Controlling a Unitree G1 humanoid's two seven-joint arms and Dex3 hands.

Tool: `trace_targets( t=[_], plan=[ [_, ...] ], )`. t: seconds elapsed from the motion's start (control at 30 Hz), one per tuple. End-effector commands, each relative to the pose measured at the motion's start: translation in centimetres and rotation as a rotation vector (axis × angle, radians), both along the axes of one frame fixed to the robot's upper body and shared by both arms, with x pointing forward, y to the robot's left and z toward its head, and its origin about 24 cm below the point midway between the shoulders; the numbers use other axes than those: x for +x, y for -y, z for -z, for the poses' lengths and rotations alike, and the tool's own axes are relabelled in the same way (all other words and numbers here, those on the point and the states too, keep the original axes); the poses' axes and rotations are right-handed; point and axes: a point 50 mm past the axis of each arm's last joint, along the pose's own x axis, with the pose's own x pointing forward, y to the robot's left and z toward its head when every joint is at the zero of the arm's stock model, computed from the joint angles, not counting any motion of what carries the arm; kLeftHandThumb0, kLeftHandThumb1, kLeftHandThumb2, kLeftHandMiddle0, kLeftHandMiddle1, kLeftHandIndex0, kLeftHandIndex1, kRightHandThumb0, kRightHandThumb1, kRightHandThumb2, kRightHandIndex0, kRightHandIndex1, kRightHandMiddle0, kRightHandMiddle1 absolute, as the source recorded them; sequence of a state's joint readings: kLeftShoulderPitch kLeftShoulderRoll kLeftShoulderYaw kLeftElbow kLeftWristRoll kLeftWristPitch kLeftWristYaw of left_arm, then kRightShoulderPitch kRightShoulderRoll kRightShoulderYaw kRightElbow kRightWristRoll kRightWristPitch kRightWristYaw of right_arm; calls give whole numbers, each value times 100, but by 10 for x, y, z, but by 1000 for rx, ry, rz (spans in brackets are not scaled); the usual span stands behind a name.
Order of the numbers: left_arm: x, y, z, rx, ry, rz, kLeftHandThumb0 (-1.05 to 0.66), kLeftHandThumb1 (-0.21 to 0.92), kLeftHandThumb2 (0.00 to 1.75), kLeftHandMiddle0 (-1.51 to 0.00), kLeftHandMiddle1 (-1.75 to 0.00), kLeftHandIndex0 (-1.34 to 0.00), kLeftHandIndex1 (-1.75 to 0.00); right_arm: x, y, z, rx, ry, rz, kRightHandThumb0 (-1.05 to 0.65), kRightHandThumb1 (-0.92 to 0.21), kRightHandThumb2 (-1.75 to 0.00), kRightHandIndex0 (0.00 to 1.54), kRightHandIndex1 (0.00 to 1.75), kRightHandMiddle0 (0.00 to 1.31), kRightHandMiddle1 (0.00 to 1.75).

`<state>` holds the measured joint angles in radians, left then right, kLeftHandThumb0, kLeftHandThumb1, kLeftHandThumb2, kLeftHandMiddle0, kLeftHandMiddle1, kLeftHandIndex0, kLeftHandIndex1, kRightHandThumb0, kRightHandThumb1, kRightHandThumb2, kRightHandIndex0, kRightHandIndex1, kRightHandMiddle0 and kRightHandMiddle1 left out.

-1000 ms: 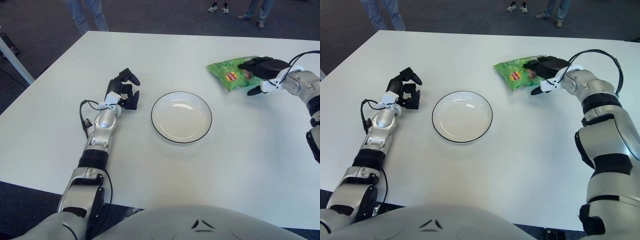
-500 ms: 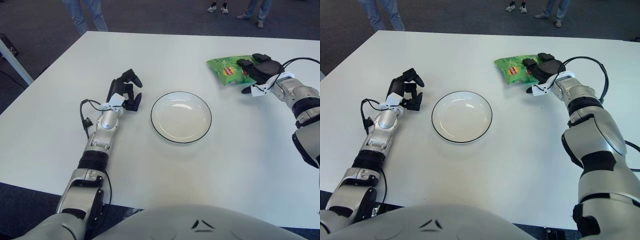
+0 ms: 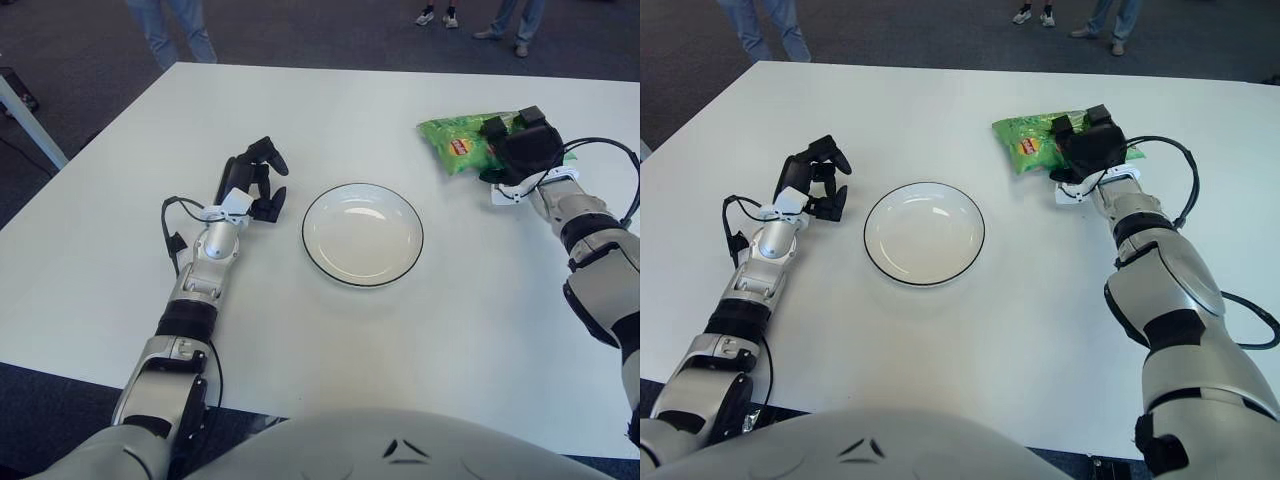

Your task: Put the snack into the plate.

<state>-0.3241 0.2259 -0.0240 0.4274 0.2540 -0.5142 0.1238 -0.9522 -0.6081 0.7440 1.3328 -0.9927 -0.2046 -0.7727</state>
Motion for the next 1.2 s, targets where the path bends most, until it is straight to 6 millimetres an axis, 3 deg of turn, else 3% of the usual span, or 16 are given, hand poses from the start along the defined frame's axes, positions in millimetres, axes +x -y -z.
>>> trace_targets(
  t=[0.0, 0.2, 0.23, 0.37, 0.43, 0.7, 0.87, 1.17],
  plan=[
    [-15, -4, 37, 2, -129, -17, -55, 14, 153, -129, -175, -76, -175, -8, 1, 14, 2, -17, -32, -1, -15, -139, 75, 139, 65, 173],
    [-14, -5, 39, 22, -121, -5, -55, 15, 152, -129, -175, -75, -175, -11, 3, 8, -7, 44, -87, 0, -5, -145, 93, 123, 72, 174],
    [-14, -5, 39, 24, -121, -3, -55, 15, 152, -129, -175, -75, -175, -11, 3, 7, -10, 54, -98, 0, -6, -150, 83, 141, 70, 175],
    [-13, -5, 39, 28, -116, 5, -54, 16, 150, -129, -175, -74, -175, -12, 2, 7, -19, 78, -117, 0, -8, -157, 70, 168, 68, 175],
    [-13, -5, 39, 31, -112, 7, -54, 17, 150, -129, -175, -74, -175, -13, 2, 7, 5, 87, -125, 0, -6, -151, 85, 143, 69, 175],
    [-12, -5, 40, 42, -104, 17, -54, 19, 148, -128, -175, -72, -175, -18, 6, 1, 246, 104, -155, 0, -9, -154, 83, 160, 56, 175],
    [-10, -5, 41, 45, -107, 21, -53, 19, 147, -128, -175, -71, -175, -18, 4, -15, 393, 130, -214, 0, -12, -153, 79, 167, 52, 175],
    [-9, -4, 41, 54, -106, 22, -52, 21, 145, -127, -175, -70, -175, -21, -3, -43, 558, 148, -237, 0, -6, -162, 80, 174, 57, 175]
  ],
)
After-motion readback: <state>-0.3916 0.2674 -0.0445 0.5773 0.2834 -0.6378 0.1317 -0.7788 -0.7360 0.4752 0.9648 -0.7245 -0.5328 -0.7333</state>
